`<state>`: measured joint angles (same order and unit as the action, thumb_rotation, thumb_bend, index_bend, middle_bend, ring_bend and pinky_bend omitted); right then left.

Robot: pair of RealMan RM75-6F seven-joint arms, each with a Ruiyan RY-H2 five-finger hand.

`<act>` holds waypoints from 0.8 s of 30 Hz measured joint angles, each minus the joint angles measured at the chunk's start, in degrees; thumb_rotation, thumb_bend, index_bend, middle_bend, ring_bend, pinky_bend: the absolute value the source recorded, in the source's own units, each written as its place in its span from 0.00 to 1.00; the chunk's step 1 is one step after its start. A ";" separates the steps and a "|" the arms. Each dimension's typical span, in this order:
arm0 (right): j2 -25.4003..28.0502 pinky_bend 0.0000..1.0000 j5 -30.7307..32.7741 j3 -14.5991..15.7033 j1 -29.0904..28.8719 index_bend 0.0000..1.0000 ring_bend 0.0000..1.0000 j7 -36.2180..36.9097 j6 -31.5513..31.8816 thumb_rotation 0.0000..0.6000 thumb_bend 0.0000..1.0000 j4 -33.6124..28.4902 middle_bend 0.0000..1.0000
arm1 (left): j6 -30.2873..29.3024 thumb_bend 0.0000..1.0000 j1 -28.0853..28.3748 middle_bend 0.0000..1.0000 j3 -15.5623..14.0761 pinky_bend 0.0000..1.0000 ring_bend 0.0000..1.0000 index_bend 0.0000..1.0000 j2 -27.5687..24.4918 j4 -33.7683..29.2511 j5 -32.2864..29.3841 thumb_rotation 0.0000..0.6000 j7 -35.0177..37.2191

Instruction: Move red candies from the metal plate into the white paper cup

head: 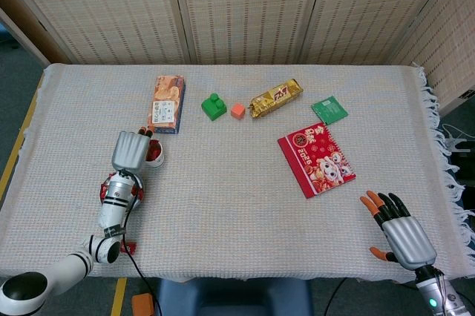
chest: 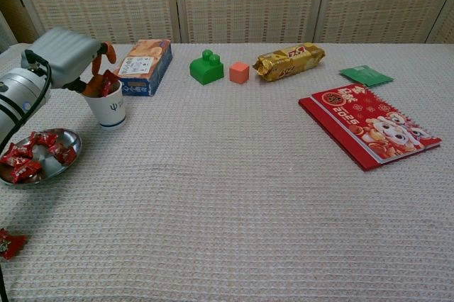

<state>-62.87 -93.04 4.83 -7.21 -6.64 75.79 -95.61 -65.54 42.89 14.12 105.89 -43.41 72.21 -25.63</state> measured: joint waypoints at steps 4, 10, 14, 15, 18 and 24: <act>-0.04 0.00 -0.02 0.04 -0.03 0.00 0.00 -0.11 -0.09 1.00 0.06 -0.05 0.00 | -0.28 0.50 -0.32 0.41 -0.09 1.00 0.88 0.27 -0.88 -1.45 0.11 1.00 0.06; -0.20 0.00 0.24 -0.10 0.06 0.00 0.00 -0.34 0.04 1.00 0.06 0.03 0.00 | -1.42 0.49 -1.15 0.40 -0.28 1.00 0.88 0.25 -2.37 -5.10 0.73 1.00 2.02; -0.28 0.00 0.25 -0.09 0.00 0.00 0.00 -0.46 -0.10 1.00 0.06 0.03 0.00 | -3.15 0.48 -2.52 0.37 -0.84 1.00 0.88 0.22 -4.62 -10.35 1.66 1.00 3.27; -0.28 0.00 0.21 -0.08 0.01 0.00 0.00 -0.46 -0.06 1.00 0.06 0.02 0.00 | -3.63 0.47 -2.91 0.35 -0.97 1.00 0.88 0.20 -5.25 -11.74 1.86 1.00 3.58; -0.24 0.00 0.05 -0.03 0.05 0.00 0.00 -0.39 0.06 1.00 0.06 0.01 0.00 | -5.74 0.46 -4.63 0.30 -1.62 1.00 0.88 0.17 -7.91 -16.98 2.86 1.00 4.78; -0.23 0.00 -0.45 0.16 -0.02 0.00 0.00 -0.35 0.06 1.00 0.06 -0.03 0.00 | -11.37 0.44 -10.96 0.29 -6.48 1.00 0.88 0.17 -16.00 -29.36 7.22 1.00 8.07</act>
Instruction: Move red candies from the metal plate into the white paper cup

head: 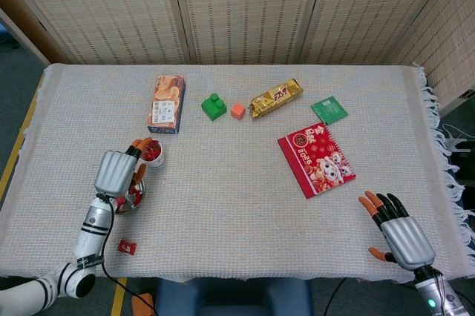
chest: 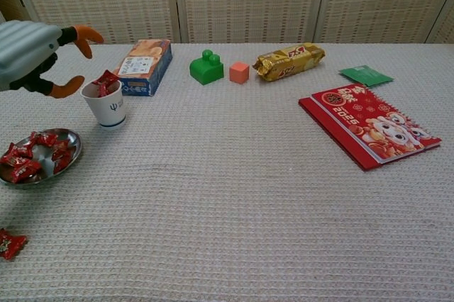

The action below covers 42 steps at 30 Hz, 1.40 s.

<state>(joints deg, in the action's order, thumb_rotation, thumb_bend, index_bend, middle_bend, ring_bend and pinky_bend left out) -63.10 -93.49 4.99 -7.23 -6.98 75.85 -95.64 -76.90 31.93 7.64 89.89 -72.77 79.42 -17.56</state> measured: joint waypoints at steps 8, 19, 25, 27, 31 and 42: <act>0.13 0.00 -1.32 0.53 -0.01 0.00 0.00 0.33 0.30 1.00 0.06 -0.08 0.00 | -10.63 0.44 -12.64 0.33 -13.85 1.00 0.88 0.23 -6.78 -3.70 11.10 1.00 7.10; 0.12 0.00 -3.43 1.61 -0.05 0.00 0.00 0.32 0.41 1.00 0.06 -0.22 0.00 | -12.80 0.43 -21.20 0.33 -20.18 1.00 0.88 0.23 -2.83 8.17 15.73 1.00 9.35; 0.40 0.00 -3.70 1.74 0.25 0.00 0.00 0.84 1.12 1.00 0.06 -0.06 0.00 | -10.85 0.43 -22.04 0.35 -20.11 1.00 0.88 0.27 1.79 14.31 17.37 1.00 8.40; 0.45 0.00 -3.71 1.80 0.28 0.00 0.00 0.93 1.09 1.00 0.06 0.01 0.00 | -10.31 0.43 -22.28 0.36 -20.10 1.00 0.88 0.28 2.76 15.50 18.01 1.00 8.11; 0.52 0.00 -3.82 1.83 0.34 0.00 0.00 1.08 1.27 1.00 0.06 0.00 0.00 | -10.29 0.43 -22.60 0.38 -20.02 1.00 0.88 0.31 3.78 16.90 19.23 1.00 7.58; 0.53 0.00 -3.88 1.86 0.33 0.00 0.00 1.07 1.16 1.00 0.06 0.00 0.00 | -10.95 0.42 -23.38 0.53 -19.12 1.00 0.88 0.52 4.99 19.12 20.58 1.00 7.01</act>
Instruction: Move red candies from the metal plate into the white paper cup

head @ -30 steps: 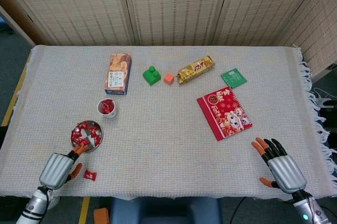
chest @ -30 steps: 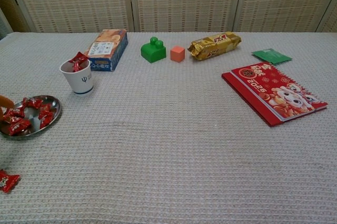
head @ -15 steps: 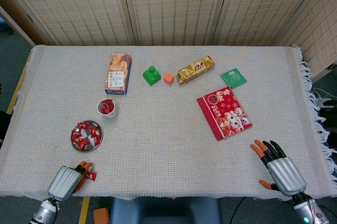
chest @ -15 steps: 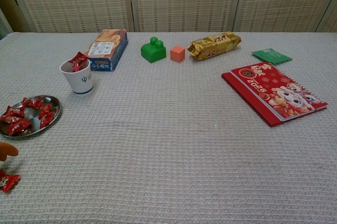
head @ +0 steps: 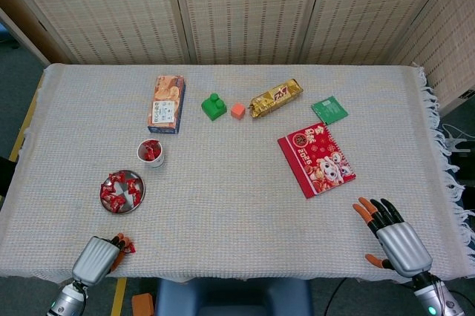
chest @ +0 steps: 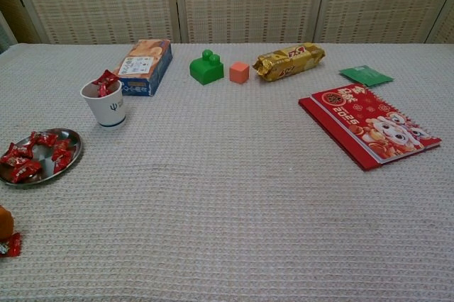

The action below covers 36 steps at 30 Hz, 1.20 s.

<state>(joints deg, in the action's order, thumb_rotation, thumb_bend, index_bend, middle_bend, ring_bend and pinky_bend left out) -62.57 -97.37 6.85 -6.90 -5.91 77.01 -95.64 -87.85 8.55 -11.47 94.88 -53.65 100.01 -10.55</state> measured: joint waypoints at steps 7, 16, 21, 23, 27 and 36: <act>-0.10 0.00 0.15 -0.07 0.03 0.00 0.00 -0.22 -0.06 1.00 0.06 0.01 0.00 | 0.18 0.43 -0.14 0.56 0.53 1.00 0.88 0.54 0.37 0.55 0.38 1.00 0.15; -0.17 0.00 0.76 -0.41 -0.01 0.00 0.00 -0.18 -0.15 1.00 0.06 0.09 0.00 | -2.00 0.43 0.89 0.57 3.38 1.00 0.88 0.54 -1.27 -2.65 0.34 1.00 1.24; -0.33 0.00 1.25 -0.63 -0.10 0.00 0.00 -0.44 -0.43 1.00 0.06 0.07 0.00 | -2.13 0.43 3.32 0.56 7.23 1.00 0.88 0.54 -3.40 -7.07 -0.76 1.00 1.73; -0.46 0.00 1.54 -0.75 -0.14 0.00 0.00 -0.61 -0.59 1.00 0.06 0.08 0.00 | -1.48 0.43 5.06 0.56 9.39 1.00 0.88 0.54 -4.13 -8.97 -1.50 1.00 1.76; -0.78 0.00 2.17 -0.97 -0.32 0.00 0.00 -1.21 -1.22 1.00 0.06 0.13 0.00 | 2.05 0.42 9.23 0.55 13.40 1.00 0.88 0.53 -4.95 -11.88 -3.42 1.00 1.55; -1.29 0.00 4.37 -1.72 -0.44 0.00 0.00 -2.38 -2.01 1.00 0.06 0.19 0.00 | 12.45 0.43 20.80 0.53 22.55 1.00 0.88 0.52 -1.31 -11.40 -9.08 1.00 -2.84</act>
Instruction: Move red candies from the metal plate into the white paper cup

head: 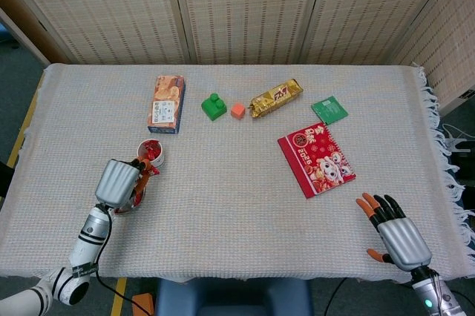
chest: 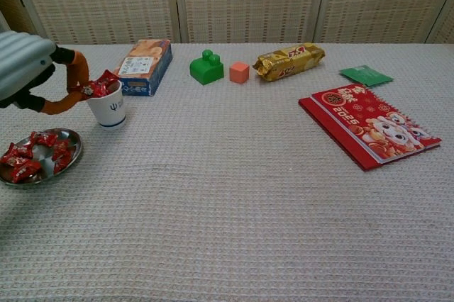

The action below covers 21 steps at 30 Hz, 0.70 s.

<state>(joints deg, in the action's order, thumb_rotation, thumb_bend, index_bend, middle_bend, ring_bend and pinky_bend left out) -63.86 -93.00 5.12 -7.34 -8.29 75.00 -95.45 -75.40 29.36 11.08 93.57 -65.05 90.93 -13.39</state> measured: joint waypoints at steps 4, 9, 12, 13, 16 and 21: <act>0.04 0.00 0.83 -0.35 0.06 0.00 0.00 -0.06 -0.01 1.00 0.06 0.06 0.00 | 3.07 0.43 3.59 0.53 2.41 1.00 0.88 0.52 2.57 3.54 -2.49 1.00 -1.45; 0.27 0.00 1.31 -0.60 0.23 0.00 0.00 0.28 0.32 1.00 0.06 0.06 0.00 | 4.88 0.43 6.52 0.52 3.89 1.00 0.88 0.51 4.98 8.61 -4.50 1.00 -2.16; 0.33 0.00 1.45 -0.71 0.28 0.00 0.00 0.37 0.44 1.00 0.06 0.05 0.00 | 5.40 0.43 7.53 0.50 3.97 1.00 0.88 0.48 5.93 11.06 -5.34 1.00 -2.16; 0.33 0.00 1.47 -0.72 0.27 0.00 0.00 0.37 0.43 1.00 0.06 0.04 0.00 | 5.71 0.43 7.74 0.48 3.93 1.00 0.88 0.46 6.13 11.52 -5.66 1.00 -2.17; 0.33 0.00 1.42 -0.68 0.24 0.00 0.00 0.33 0.34 1.00 0.06 0.00 0.00 | 6.85 0.43 8.29 0.45 3.65 1.00 0.88 0.43 6.63 12.90 -6.61 1.00 -2.93; 0.36 0.00 1.47 -0.77 0.26 0.00 0.00 0.43 0.49 1.00 0.06 -0.02 0.00 | 8.35 0.43 8.79 0.41 2.66 1.00 0.88 0.39 7.47 15.45 -7.85 1.00 -3.37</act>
<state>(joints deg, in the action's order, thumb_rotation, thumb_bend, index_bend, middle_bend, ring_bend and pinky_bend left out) -63.50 -91.53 4.36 -7.08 -7.86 75.48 -95.47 -67.05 38.15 13.74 101.03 -49.59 83.07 -16.76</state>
